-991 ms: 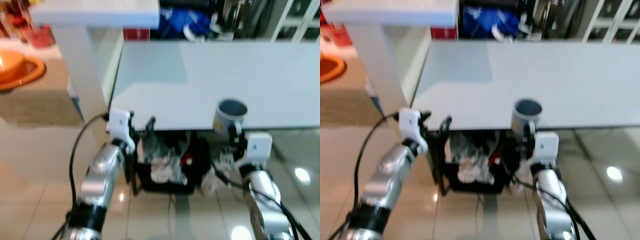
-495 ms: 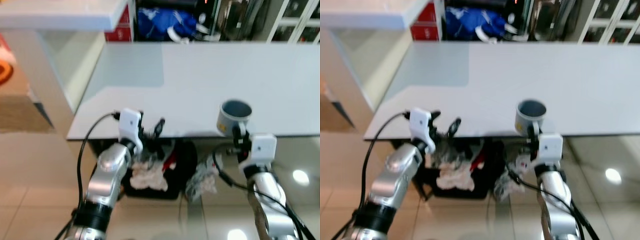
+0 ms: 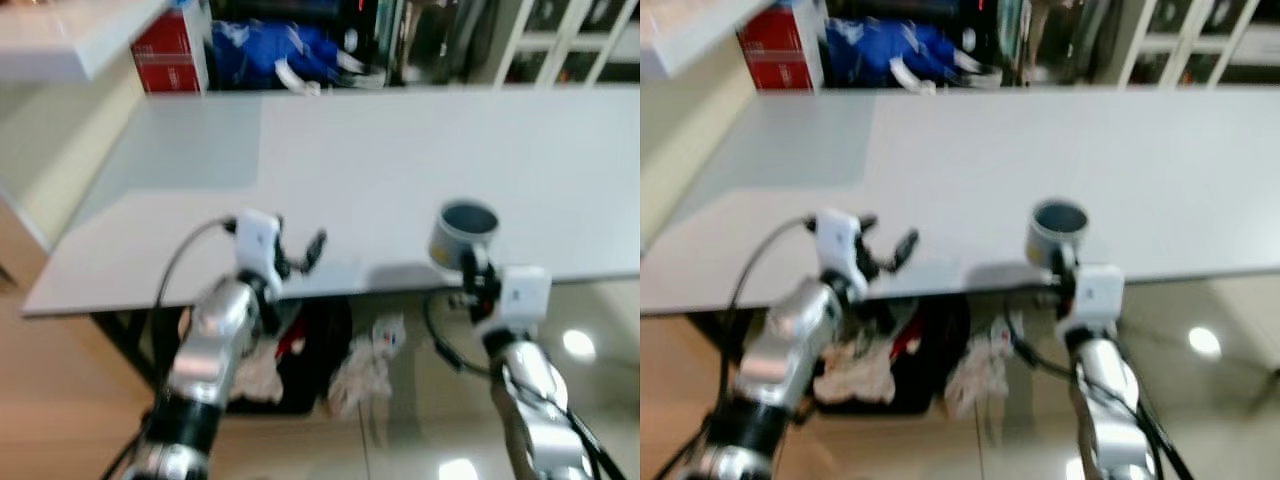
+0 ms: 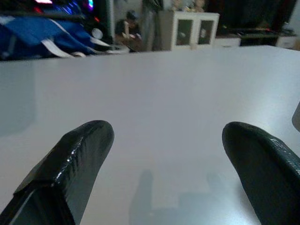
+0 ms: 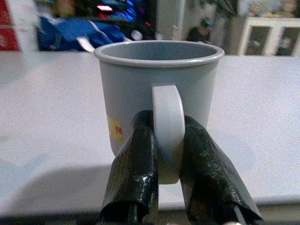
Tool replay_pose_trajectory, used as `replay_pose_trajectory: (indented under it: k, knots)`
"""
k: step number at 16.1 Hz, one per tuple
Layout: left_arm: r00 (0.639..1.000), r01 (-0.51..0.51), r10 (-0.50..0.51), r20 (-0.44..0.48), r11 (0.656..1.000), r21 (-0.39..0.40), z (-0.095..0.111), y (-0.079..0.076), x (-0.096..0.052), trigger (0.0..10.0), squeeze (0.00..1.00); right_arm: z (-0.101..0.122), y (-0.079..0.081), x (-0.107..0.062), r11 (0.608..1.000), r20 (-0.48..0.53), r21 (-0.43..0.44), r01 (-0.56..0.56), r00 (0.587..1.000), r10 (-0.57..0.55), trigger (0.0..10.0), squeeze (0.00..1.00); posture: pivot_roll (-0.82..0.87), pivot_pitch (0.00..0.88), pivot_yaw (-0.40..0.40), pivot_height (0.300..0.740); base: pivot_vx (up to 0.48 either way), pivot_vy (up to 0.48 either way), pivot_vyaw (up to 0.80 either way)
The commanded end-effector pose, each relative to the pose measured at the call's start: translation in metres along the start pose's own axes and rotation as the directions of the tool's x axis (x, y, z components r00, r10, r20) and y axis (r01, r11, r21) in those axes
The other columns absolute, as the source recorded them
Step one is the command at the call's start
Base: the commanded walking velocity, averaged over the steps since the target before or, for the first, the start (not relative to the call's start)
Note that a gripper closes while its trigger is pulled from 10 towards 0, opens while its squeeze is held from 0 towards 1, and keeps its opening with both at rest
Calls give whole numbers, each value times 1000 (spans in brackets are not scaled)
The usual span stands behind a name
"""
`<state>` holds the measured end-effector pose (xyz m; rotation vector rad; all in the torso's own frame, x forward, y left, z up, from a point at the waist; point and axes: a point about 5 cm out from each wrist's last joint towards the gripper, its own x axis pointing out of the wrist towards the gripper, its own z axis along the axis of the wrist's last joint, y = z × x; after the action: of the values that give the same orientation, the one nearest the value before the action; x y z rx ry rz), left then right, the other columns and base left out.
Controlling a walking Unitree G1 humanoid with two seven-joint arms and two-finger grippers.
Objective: Setting the table
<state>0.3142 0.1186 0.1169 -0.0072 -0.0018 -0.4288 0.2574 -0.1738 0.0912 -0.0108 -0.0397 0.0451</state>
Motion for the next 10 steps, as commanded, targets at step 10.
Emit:
replay_pose_trajectory:
  k: [10]
  knots:
    - [1000, -1, 1, -6, 1000, 21, 0, 6, 0, 10000, 0, 1, 9, 2, 999, -1, 18, -35, 999, 35, 10000, 0, 24, 0, 33, 740, 327, -348, 0]
